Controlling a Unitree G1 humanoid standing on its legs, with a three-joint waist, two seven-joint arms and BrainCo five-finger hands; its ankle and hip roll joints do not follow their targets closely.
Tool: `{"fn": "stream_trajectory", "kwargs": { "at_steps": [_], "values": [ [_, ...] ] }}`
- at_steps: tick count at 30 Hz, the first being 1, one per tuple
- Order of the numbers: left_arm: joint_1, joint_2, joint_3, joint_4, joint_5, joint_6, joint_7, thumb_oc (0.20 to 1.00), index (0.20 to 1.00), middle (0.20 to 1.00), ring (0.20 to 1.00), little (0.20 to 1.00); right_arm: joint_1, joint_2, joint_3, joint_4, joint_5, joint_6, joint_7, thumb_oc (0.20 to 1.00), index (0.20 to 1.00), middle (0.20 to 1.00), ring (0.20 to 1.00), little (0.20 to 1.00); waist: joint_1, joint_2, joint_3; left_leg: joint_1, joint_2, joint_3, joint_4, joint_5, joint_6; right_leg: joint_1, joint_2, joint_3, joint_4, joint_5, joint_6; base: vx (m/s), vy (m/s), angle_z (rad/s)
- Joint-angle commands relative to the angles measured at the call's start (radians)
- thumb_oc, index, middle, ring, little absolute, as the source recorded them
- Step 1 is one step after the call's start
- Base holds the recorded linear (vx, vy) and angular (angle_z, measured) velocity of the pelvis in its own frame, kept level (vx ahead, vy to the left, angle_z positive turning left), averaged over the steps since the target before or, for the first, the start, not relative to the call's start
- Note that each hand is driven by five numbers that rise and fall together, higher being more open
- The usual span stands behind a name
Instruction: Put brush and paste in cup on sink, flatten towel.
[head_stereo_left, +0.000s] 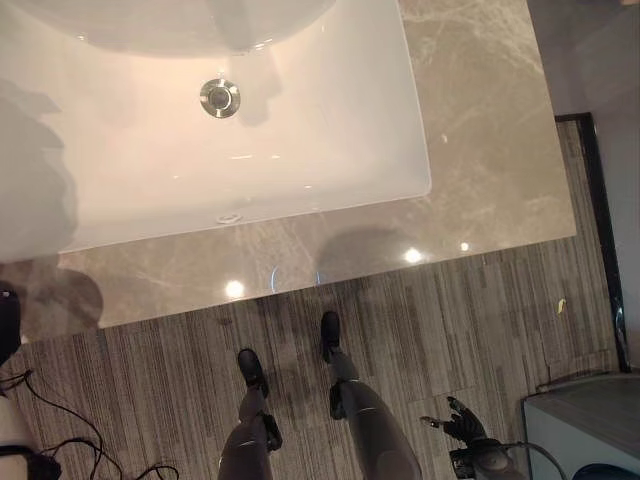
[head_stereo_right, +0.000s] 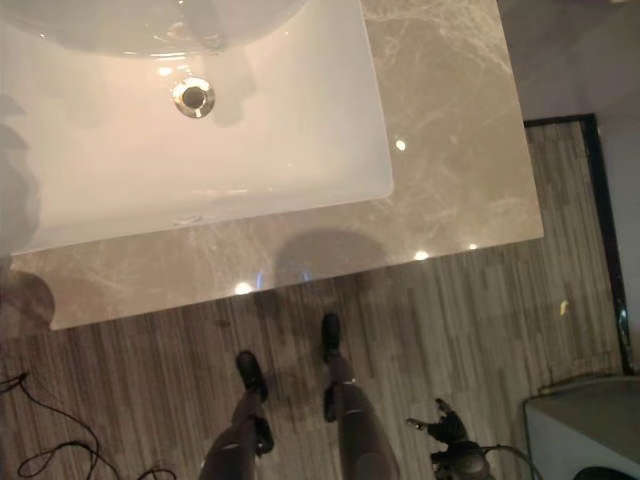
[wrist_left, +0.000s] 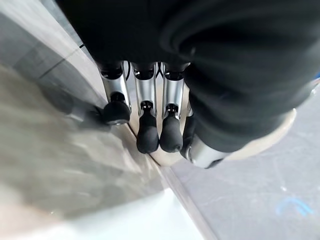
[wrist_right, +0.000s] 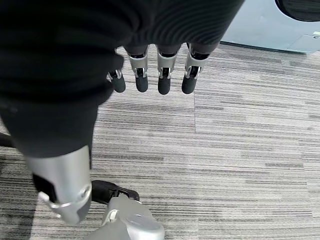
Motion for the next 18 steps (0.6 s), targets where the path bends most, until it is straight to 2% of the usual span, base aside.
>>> {"fn": "stream_trajectory", "kwargs": {
  "at_steps": [1,2,4,5,8,9,11,12,14,17,18],
  "values": [
    [-0.003,-0.015,0.014,0.02,0.025,0.001,0.018,0.2,0.2,0.2,0.2,0.2,0.025,-0.023,-0.021,0.009,0.027,-0.012,-0.024,1.0,1.0,1.0,1.0,1.0,-0.015,0.041,0.024,0.011,0.012,-0.061,0.001,-0.005,0.004,0.108,-0.019,0.092,-0.002,-0.004,0.145,-0.08,-0.01,0.0],
    [0.07,-0.045,0.048,-0.103,0.043,-0.029,0.048,0.2,0.2,0.2,0.2,0.2,0.024,-0.013,-0.025,0.009,0.021,-0.012,-0.033,1.0,1.0,1.0,1.0,1.0,-0.009,0.033,0.031,0.009,0.004,-0.053,0.001,0.024,0.012,0.11,-0.025,0.082,-0.002,0.011,0.136,-0.08,-0.016,0.0],
    [0.133,-0.057,0.088,-0.164,0.043,-0.038,0.058,0.2,0.2,0.2,0.2,0.2,0.027,-0.014,-0.026,0.007,0.016,-0.011,-0.035,1.0,1.0,1.0,1.0,1.0,-0.007,0.037,0.032,0.018,0.001,-0.055,0.001,0.022,0.013,0.121,-0.026,0.08,-0.002,0.008,0.136,-0.02,-0.001,0.0],
    [0.261,-0.075,0.154,-0.342,0.077,-0.072,0.084,0.2,0.2,0.2,0.2,0.2,0.029,-0.004,-0.04,0.01,0.005,-0.007,-0.039,1.0,1.0,1.0,1.0,1.0,0.007,0.033,0.034,0.043,-0.006,-0.062,0.001,0.015,0.015,0.149,-0.029,0.071,-0.002,0.0,0.135,0.06,0.013,0.02],
    [0.544,-0.127,0.324,-0.59,0.122,-0.098,0.103,0.2,0.2,0.2,0.2,0.2,0.047,-0.003,-0.064,0.012,-0.008,-0.002,-0.037,1.0,1.0,1.0,1.0,1.0,0.016,0.028,0.03,0.121,-0.013,-0.056,0.001,-0.019,0.025,0.224,-0.031,0.069,-0.002,-0.013,0.124,0.09,0.031,0.02],
    [0.654,-0.154,0.393,-0.667,0.126,-0.115,0.095,0.2,0.2,0.2,0.2,0.2,0.058,0.0,-0.079,0.021,-0.019,0.003,-0.038,1.0,1.0,1.0,1.0,1.0,0.023,0.023,0.032,0.16,-0.016,-0.051,0.001,-0.03,0.027,0.255,-0.032,0.07,0.002,-0.018,0.121,0.07,0.044,0.07],
    [0.725,-0.183,0.435,-0.727,0.123,-0.127,0.093,0.2,0.2,0.2,0.2,0.2,0.065,0.007,-0.094,0.027,-0.028,0.006,-0.034,1.0,1.0,1.0,1.0,1.0,0.03,0.02,0.031,0.19,-0.019,-0.048,0.001,-0.04,0.031,0.277,-0.033,0.068,0.017,-0.027,0.119,0.11,0.067,0.04],
    [0.9,-0.247,0.533,-0.857,0.169,-0.146,0.087,0.2,0.2,0.2,0.2,0.2,0.075,0.014,-0.121,0.046,-0.043,0.013,-0.03,1.0,1.0,1.0,1.0,1.0,0.044,0.016,0.033,0.259,-0.015,-0.039,0.001,-0.059,0.038,0.316,-0.032,0.073,0.067,-0.061,0.115,0.18,0.104,0.01],
    [0.98,-0.284,0.566,-0.916,0.178,-0.149,0.072,0.2,0.2,0.2,0.2,0.2,0.077,0.009,-0.126,0.058,-0.054,0.015,-0.023,1.0,1.0,1.0,1.0,1.0,0.048,0.016,0.034,0.294,-0.015,-0.038,0.001,-0.067,0.042,0.341,-0.033,0.076,0.084,-0.072,0.115,0.13,0.077,-0.05],
    [1.255,-0.374,0.674,-1.097,0.263,-0.168,-0.011,0.2,0.2,0.2,0.2,0.2,0.09,0.014,-0.181,0.133,-0.1,0.025,0.0,1.0,1.0,1.0,1.0,1.0,0.08,0.014,-0.009,0.407,-0.038,-0.039,0.001,-0.103,0.067,0.455,-0.051,0.064,0.093,-0.08,0.122,0.12,0.116,0.16],
    [1.258,-0.375,0.677,-1.099,0.264,-0.167,-0.012,0.2,0.2,0.2,0.2,0.2,0.09,0.014,-0.179,0.133,-0.1,0.024,0.0,1.0,1.0,1.0,1.0,1.0,0.079,0.014,-0.01,0.405,-0.039,-0.038,0.001,-0.099,0.067,0.453,-0.052,0.065,0.091,-0.076,0.122,0.1,0.093,0.11]
  ]
}}
